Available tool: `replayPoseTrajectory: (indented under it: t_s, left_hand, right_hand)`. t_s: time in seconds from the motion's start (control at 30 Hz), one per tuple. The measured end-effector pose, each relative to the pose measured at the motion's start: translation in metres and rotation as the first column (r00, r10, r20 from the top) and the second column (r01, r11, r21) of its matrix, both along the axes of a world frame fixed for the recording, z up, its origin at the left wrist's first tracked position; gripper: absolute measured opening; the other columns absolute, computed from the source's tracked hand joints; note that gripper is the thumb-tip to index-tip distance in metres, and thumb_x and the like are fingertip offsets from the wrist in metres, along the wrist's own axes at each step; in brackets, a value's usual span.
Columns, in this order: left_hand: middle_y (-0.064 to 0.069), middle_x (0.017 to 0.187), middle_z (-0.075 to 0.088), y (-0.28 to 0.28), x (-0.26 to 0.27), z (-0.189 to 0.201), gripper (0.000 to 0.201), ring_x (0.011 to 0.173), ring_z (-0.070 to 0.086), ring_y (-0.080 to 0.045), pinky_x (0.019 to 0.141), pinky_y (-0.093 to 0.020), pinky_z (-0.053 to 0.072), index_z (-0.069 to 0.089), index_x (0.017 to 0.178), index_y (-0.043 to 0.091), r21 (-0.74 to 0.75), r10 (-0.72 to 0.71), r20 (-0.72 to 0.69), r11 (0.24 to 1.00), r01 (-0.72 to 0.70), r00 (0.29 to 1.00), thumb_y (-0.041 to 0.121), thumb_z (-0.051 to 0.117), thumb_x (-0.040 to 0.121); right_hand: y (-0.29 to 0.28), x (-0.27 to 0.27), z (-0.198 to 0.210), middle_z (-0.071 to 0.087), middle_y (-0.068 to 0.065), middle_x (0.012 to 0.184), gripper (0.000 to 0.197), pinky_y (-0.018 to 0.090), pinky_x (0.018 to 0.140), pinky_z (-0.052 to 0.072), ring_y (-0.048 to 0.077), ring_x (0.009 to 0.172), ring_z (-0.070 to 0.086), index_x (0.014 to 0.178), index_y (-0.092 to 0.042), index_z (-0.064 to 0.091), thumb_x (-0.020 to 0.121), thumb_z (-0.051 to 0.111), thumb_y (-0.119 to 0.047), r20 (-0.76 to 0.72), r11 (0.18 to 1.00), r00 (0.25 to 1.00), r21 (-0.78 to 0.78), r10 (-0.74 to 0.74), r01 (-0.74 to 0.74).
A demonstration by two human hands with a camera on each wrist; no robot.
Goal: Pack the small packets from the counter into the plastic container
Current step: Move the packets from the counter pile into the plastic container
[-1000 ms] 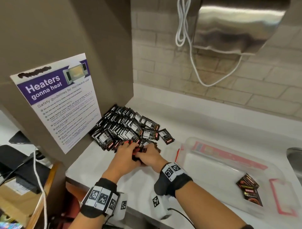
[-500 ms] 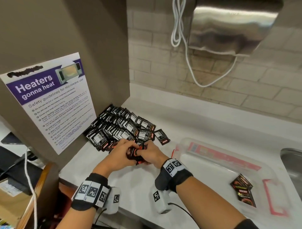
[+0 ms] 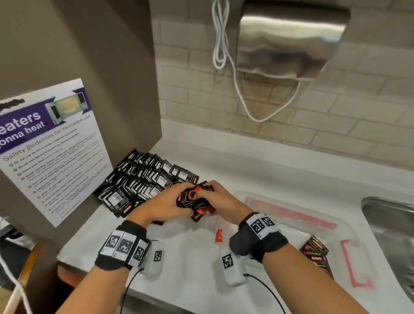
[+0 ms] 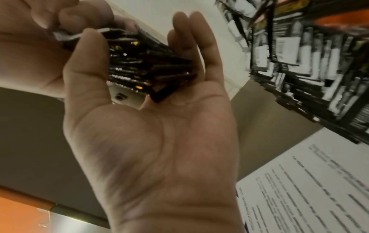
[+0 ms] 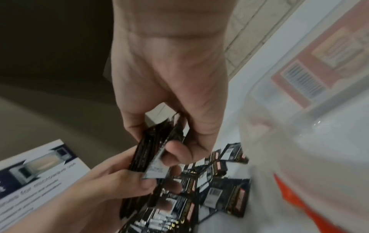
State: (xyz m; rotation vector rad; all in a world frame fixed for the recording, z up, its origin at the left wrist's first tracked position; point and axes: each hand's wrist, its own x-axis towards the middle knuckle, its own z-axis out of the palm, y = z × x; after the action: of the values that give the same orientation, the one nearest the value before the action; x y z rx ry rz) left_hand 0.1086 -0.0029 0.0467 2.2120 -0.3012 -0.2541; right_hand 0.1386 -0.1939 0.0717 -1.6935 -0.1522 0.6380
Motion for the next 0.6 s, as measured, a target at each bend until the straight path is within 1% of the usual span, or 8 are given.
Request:
replayPoseTrajectory:
  t_s: [0.07, 0.13, 0.2, 0.27, 0.33, 0.43, 0.53, 0.6]
  left_hand:
    - [0.006, 0.109, 0.066, -0.012, 0.007, 0.006, 0.053, 0.082, 0.067, -0.005, 0.071, -0.025, 0.053, 0.054, 0.124, 0.039, -0.103, -0.003, -0.070, 0.995, -0.004, 0.998, 0.017, 0.075, 0.081]
    - [-0.005, 0.108, 0.068, -0.024, 0.013, 0.011, 0.050, 0.071, 0.063, -0.015, 0.065, -0.031, 0.052, 0.055, 0.127, 0.031, -0.199, 0.019, -0.142, 0.979, -0.047, 0.990, 0.017, 0.072, 0.082]
    - [-0.009, 0.109, 0.068, -0.033, 0.019, 0.013, 0.045, 0.074, 0.062, -0.018, 0.069, -0.036, 0.052, 0.059, 0.123, 0.028, -0.248, 0.034, -0.175, 0.966, -0.078, 0.984, 0.016, 0.072, 0.082]
    - [-0.006, 0.108, 0.068, -0.040, 0.025, 0.014, 0.040, 0.081, 0.065, -0.015, 0.070, -0.027, 0.055, 0.062, 0.119, 0.029, -0.279, 0.020, -0.197, 0.957, -0.076, 0.980, 0.012, 0.071, 0.084]
    - [-0.001, 0.106, 0.070, -0.046, 0.029, 0.016, 0.039, 0.087, 0.067, -0.012, 0.069, -0.020, 0.054, 0.066, 0.114, 0.032, -0.296, -0.012, -0.215, 0.954, -0.054, 0.977, 0.010, 0.071, 0.082]
    - [0.003, 0.093, 0.072, -0.054, 0.037, 0.023, 0.040, 0.077, 0.065, -0.009, 0.065, -0.024, 0.051, 0.069, 0.109, 0.030, -0.331, -0.039, -0.234, 0.943, -0.042, 0.971, 0.012, 0.070, 0.074]
    - [-0.008, 0.096, 0.069, -0.059, 0.047, 0.028, 0.042, 0.079, 0.057, -0.020, 0.066, -0.032, 0.043, 0.068, 0.115, 0.021, -0.358, -0.058, -0.246, 0.933, -0.036, 0.967, 0.015, 0.068, 0.073]
    - [-0.007, 0.096, 0.068, -0.062, 0.054, 0.032, 0.042, 0.077, 0.055, -0.019, 0.066, -0.032, 0.041, 0.068, 0.115, 0.022, -0.333, -0.081, -0.246, 0.943, -0.006, 0.966, 0.020, 0.069, 0.073]
  right_hand:
    - [-0.011, 0.003, 0.006, 0.067, 0.007, 0.081, 0.025, 0.027, 0.050, 0.041, 0.018, 0.061, 0.060, 0.099, -0.012, 0.056, 0.092, 0.066, -0.034, -0.089, 0.997, 0.995, 0.059, -0.040, 0.045]
    - [-0.022, 0.006, 0.012, 0.064, 0.011, 0.083, 0.035, 0.027, 0.050, 0.039, 0.021, 0.062, 0.057, 0.106, -0.011, 0.056, 0.099, 0.052, -0.045, -0.195, 0.987, 0.980, 0.146, -0.036, 0.065]
    - [-0.034, 0.008, 0.016, 0.062, 0.016, 0.089, 0.037, 0.029, 0.053, 0.039, 0.024, 0.065, 0.057, 0.112, -0.008, 0.059, 0.104, 0.042, -0.040, -0.283, 0.965, 0.958, 0.236, -0.048, 0.118]
    - [-0.047, 0.009, 0.020, 0.061, 0.018, 0.092, 0.029, 0.031, 0.057, 0.040, 0.026, 0.067, 0.060, 0.114, -0.004, 0.057, 0.103, 0.041, -0.026, -0.284, 0.960, 0.956, 0.241, -0.073, 0.145]
    - [-0.057, 0.009, 0.022, 0.059, 0.019, 0.094, 0.023, 0.032, 0.060, 0.042, 0.027, 0.071, 0.062, 0.114, -0.003, 0.055, 0.102, 0.043, -0.018, -0.264, 0.962, 0.960, 0.224, -0.092, 0.154]
    - [-0.069, 0.010, 0.024, 0.058, 0.020, 0.101, 0.025, 0.034, 0.064, 0.044, 0.028, 0.073, 0.063, 0.120, -0.003, 0.054, 0.104, 0.043, -0.019, -0.261, 0.955, 0.958, 0.235, -0.116, 0.180]
    - [-0.079, 0.012, 0.027, 0.061, 0.017, 0.097, 0.027, 0.032, 0.063, 0.046, 0.025, 0.071, 0.064, 0.120, -0.001, 0.057, 0.105, 0.042, -0.019, -0.279, 0.938, 0.954, 0.287, -0.113, 0.195]
    - [-0.085, 0.015, 0.028, 0.062, 0.015, 0.091, 0.021, 0.028, 0.058, 0.049, 0.022, 0.067, 0.063, 0.117, -0.001, 0.056, 0.104, 0.043, -0.012, -0.281, 0.923, 0.949, 0.309, -0.142, 0.230]
